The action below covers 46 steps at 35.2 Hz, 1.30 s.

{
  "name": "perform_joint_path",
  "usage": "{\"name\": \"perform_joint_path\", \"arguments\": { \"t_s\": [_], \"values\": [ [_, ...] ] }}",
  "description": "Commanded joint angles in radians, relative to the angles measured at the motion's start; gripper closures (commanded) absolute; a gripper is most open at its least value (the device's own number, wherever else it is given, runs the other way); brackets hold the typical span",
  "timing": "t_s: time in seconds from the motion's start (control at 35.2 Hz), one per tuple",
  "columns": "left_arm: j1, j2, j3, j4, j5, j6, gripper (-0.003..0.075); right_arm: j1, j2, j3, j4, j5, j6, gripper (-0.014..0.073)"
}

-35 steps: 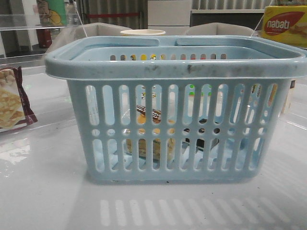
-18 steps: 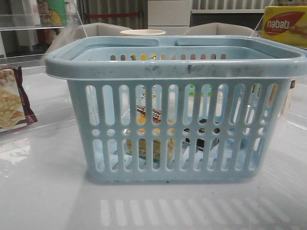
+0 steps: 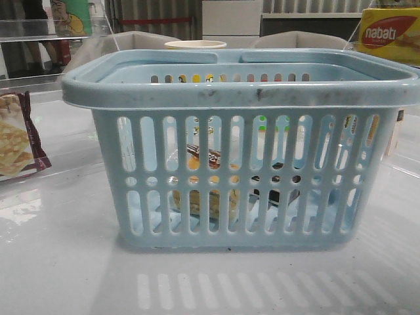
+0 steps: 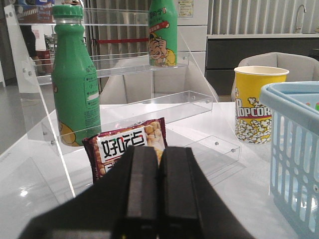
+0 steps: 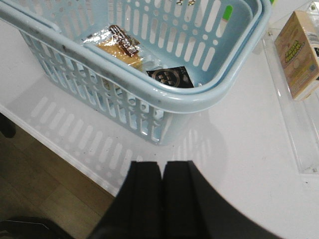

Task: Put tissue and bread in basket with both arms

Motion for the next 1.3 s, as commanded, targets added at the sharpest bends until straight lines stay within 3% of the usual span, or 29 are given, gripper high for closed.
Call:
{"name": "perform_joint_path", "arguments": {
  "t_s": [0.0,0.11,0.23,0.54,0.91,1.28],
  "values": [
    [0.0,-0.016,-0.001,-0.008,-0.089,0.0,0.063,0.0,-0.002,-0.022,-0.005,-0.076,-0.011,0.0565],
    [0.0,-0.016,-0.001,-0.008,-0.089,0.0,0.063,-0.03,-0.035,-0.001,-0.005,-0.082,-0.011,0.0565],
    [0.0,-0.016,-0.001,-0.008,-0.089,0.0,0.063,-0.131,-0.097,0.063,0.005,-0.16,-0.011,0.0565],
    [0.0,-0.016,-0.001,-0.008,-0.089,0.0,0.063,-0.379,-0.383,0.408,0.025,-0.589,-0.011,0.0565],
    [0.0,-0.016,-0.001,-0.008,-0.089,0.0,0.063,-0.459,-0.552,0.726,0.134,-0.936,-0.01,0.0565],
    [0.0,-0.016,-0.001,-0.008,-0.089,0.0,0.063,-0.458,-0.553,0.727,0.143,-0.909,-0.011,0.0565]
  ]
}}
